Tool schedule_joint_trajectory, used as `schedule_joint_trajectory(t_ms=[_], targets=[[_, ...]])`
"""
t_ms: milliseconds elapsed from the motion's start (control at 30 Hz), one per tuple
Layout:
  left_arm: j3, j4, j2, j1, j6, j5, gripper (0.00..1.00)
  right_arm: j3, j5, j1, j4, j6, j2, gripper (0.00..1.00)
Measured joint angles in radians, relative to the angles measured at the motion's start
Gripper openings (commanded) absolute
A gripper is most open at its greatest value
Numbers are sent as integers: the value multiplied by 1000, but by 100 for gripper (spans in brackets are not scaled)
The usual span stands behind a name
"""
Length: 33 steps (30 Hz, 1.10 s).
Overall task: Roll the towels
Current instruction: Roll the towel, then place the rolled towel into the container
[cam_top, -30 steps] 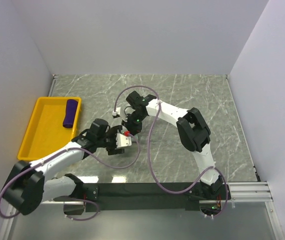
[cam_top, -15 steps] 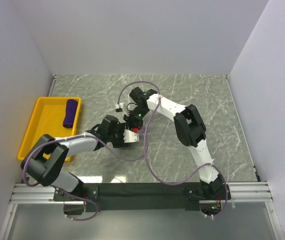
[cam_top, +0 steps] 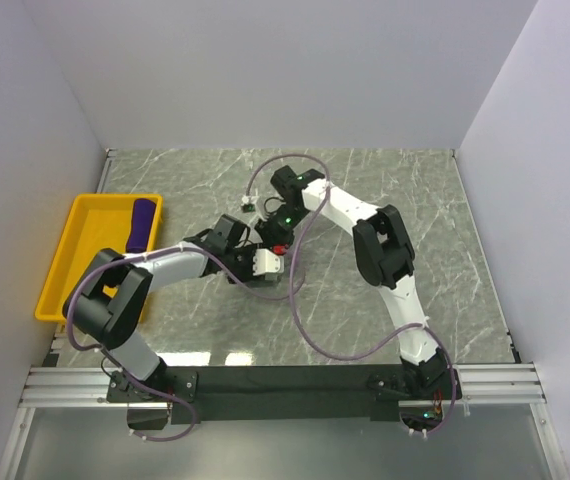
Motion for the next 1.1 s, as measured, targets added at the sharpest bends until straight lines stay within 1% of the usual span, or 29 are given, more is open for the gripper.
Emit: schedule_joint_trajectory(t_ms=[67, 100, 133, 167, 200, 300, 367, 467, 567, 667, 700, 800, 867, 967, 1100], targets=[[27, -59, 11, 6, 5, 17, 48, 23, 2, -31, -21, 25, 1, 51], [49, -103, 20, 10, 5, 29, 48, 32, 2, -53, -25, 41, 1, 60], [70, -143, 29, 13, 4, 39, 48, 36, 2, -79, -26, 59, -1, 62], [95, -185, 45, 17, 1, 51, 48, 37, 4, -105, -24, 70, -3, 72], [127, -226, 66, 22, -5, 64, 47, 37, 6, -135, -23, 87, -5, 88], [208, -313, 125, 42, -53, 97, 47, 37, 26, -218, -18, 129, -16, 91], [234, -335, 148, 52, -105, 108, 47, 38, 40, -268, -16, 155, -28, 92], [253, -339, 169, 62, -195, 118, 47, 37, 51, -327, -11, 186, -59, 93], [254, -322, 174, 66, -282, 116, 46, 12, 60, -353, 11, 207, -106, 93], [259, -316, 183, 80, -356, 123, 37, -52, 69, -358, 28, 215, -177, 93], [264, -315, 187, 90, -378, 135, 26, -64, 70, -358, 31, 216, -191, 93], [272, -316, 189, 130, -433, 180, 1, -90, 72, -359, 37, 219, -211, 93], [277, -342, 189, 171, -468, 204, 1, -100, 76, -360, 40, 220, -211, 93], [304, -430, 189, 253, -509, 217, 1, -105, 80, -365, 37, 223, -211, 93], [394, -539, 176, 383, -551, 233, 0, -105, 86, -374, 37, 225, -211, 93]])
